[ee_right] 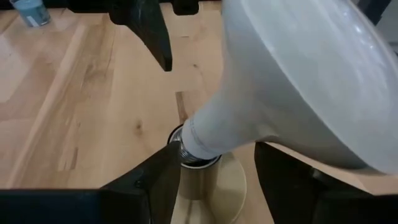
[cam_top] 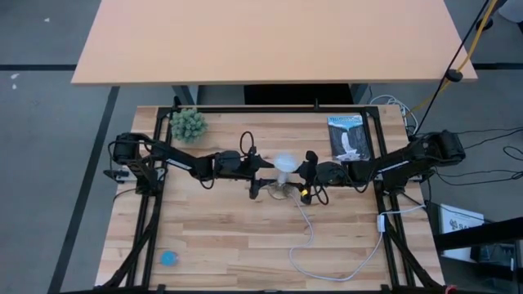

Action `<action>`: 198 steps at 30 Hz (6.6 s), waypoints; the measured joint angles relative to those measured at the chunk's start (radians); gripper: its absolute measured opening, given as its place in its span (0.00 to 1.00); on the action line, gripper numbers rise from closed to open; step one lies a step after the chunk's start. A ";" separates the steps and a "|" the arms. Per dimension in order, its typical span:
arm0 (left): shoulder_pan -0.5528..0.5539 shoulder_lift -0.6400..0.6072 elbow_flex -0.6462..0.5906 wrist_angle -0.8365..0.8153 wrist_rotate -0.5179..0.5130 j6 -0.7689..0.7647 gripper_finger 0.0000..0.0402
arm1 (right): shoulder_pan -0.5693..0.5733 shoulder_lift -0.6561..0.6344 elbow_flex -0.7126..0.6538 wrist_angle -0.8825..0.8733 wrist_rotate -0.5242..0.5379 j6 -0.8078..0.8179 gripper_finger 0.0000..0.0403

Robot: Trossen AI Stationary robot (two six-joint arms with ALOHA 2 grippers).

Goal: Screw lightbulb
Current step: Insert the white light bulb into the gold lamp

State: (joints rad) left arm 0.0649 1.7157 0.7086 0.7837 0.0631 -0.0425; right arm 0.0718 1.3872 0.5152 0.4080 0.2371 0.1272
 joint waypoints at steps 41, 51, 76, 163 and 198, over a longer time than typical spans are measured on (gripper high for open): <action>-0.024 0.000 0.000 0.018 0.013 0.124 0.64 | 0.043 0.001 0.000 0.021 0.148 -0.531 0.37; -0.026 0.000 0.000 0.018 -0.002 0.138 0.64 | 0.038 0.001 0.000 -0.028 0.159 -0.458 0.32; 0.059 -0.357 -0.316 -0.092 -0.254 -0.146 0.64 | -0.155 0.036 0.528 -0.734 0.019 0.084 0.31; 0.022 -0.371 -0.356 -0.093 -0.310 -0.158 0.64 | -0.058 0.170 -0.263 0.242 -0.001 0.461 0.22; 0.022 -0.371 -0.356 -0.086 -0.310 -0.158 0.64 | -0.066 -0.214 0.363 -1.132 -0.001 0.204 0.10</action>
State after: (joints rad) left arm 0.0868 1.3445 0.3527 0.6979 -0.2470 -0.2001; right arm 0.0057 1.1732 0.8780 -0.7237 0.2360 0.3314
